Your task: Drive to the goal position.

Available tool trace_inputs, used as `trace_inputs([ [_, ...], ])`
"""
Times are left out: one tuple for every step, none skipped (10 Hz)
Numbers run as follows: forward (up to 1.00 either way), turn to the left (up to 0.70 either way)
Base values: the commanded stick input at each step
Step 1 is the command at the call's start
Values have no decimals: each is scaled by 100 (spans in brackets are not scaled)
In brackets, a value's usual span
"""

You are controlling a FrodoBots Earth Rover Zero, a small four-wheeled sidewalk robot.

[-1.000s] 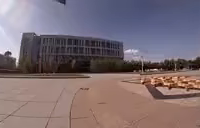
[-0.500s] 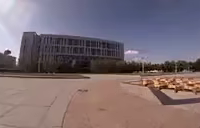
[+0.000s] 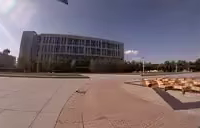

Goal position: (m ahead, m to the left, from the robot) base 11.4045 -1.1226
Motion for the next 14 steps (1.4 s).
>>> trace_inputs([
  [70,0],
  [70,0],
  [70,0],
  [70,0],
  [70,0],
  [70,0],
  [70,0],
  [70,0],
  [70,0],
  [70,0],
  [70,0],
  [70,0],
  [70,0],
  [70,0],
])
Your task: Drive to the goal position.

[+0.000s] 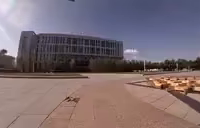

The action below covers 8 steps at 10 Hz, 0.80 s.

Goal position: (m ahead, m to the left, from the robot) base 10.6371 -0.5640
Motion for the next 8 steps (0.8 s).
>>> trace_inputs([
  [70,0],
  [70,0],
  [70,0],
  [70,0],
  [70,-4],
  [70,-21],
  [70,-35],
  [70,0],
])
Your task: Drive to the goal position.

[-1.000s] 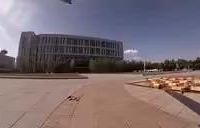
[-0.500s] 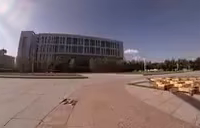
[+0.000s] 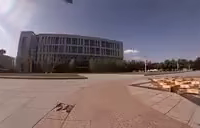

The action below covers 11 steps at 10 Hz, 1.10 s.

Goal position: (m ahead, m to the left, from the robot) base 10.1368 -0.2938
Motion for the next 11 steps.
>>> trace_inputs([
  [70,0],
  [70,0],
  [70,0],
  [70,0],
  [70,0],
  [70,0],
  [70,0],
  [70,0],
  [70,0],
  [70,0],
  [70,0],
])
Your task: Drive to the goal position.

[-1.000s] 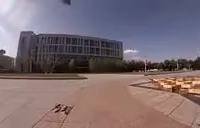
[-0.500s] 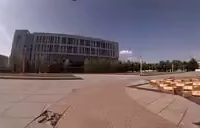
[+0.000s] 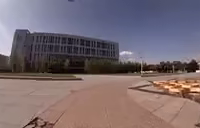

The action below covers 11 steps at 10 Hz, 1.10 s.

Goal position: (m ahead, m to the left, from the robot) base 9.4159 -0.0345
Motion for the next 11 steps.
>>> trace_inputs([
  [70,0],
  [70,0],
  [70,0],
  [70,0],
  [70,0],
  [70,0],
  [70,0],
  [70,0],
  [70,0],
  [70,0],
  [70,0],
])
